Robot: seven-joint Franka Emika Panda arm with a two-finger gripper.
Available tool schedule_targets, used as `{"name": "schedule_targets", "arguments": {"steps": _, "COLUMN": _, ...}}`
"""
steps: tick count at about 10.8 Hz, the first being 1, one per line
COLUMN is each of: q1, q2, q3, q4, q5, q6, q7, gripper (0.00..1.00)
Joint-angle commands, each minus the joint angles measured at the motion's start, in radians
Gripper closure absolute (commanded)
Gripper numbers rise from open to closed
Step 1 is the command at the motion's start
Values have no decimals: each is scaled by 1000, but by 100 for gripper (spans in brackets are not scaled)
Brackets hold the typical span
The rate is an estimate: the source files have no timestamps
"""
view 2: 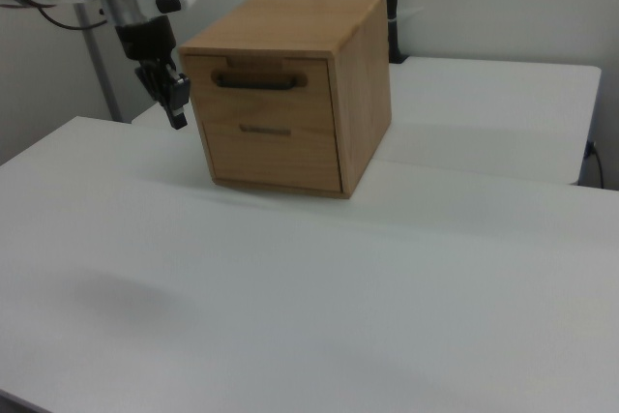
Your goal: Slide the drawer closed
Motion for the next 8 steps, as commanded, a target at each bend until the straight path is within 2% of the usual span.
{"name": "schedule_targets", "arguments": {"steps": 1, "q1": 16, "q2": -154, "q3": -110, "q4": -138, "q5": 123, "q6": 7, "q7": -237, "gripper": 87}}
{"name": "schedule_targets", "arguments": {"steps": 2, "q1": 16, "q2": -156, "q3": -140, "q4": -135, "q5": 151, "q6": 7, "q7": -318, "gripper": 77}}
{"name": "schedule_targets", "arguments": {"steps": 4, "q1": 10, "q2": -146, "q3": -156, "q4": -125, "q5": 153, "q6": 51, "q7": -366, "gripper": 10}}
{"name": "schedule_targets", "arguments": {"steps": 5, "q1": 11, "q2": -146, "q3": -177, "q4": -110, "q5": 145, "q6": 53, "q7": -368, "gripper": 0}}
{"name": "schedule_targets", "arguments": {"steps": 6, "q1": 12, "q2": -143, "q3": -182, "q4": -99, "q5": 133, "q6": 53, "q7": -374, "gripper": 0}}
{"name": "schedule_targets", "arguments": {"steps": 8, "q1": 16, "q2": -99, "q3": -170, "q4": -89, "q5": 27, "q6": 52, "q7": -368, "gripper": 0}}
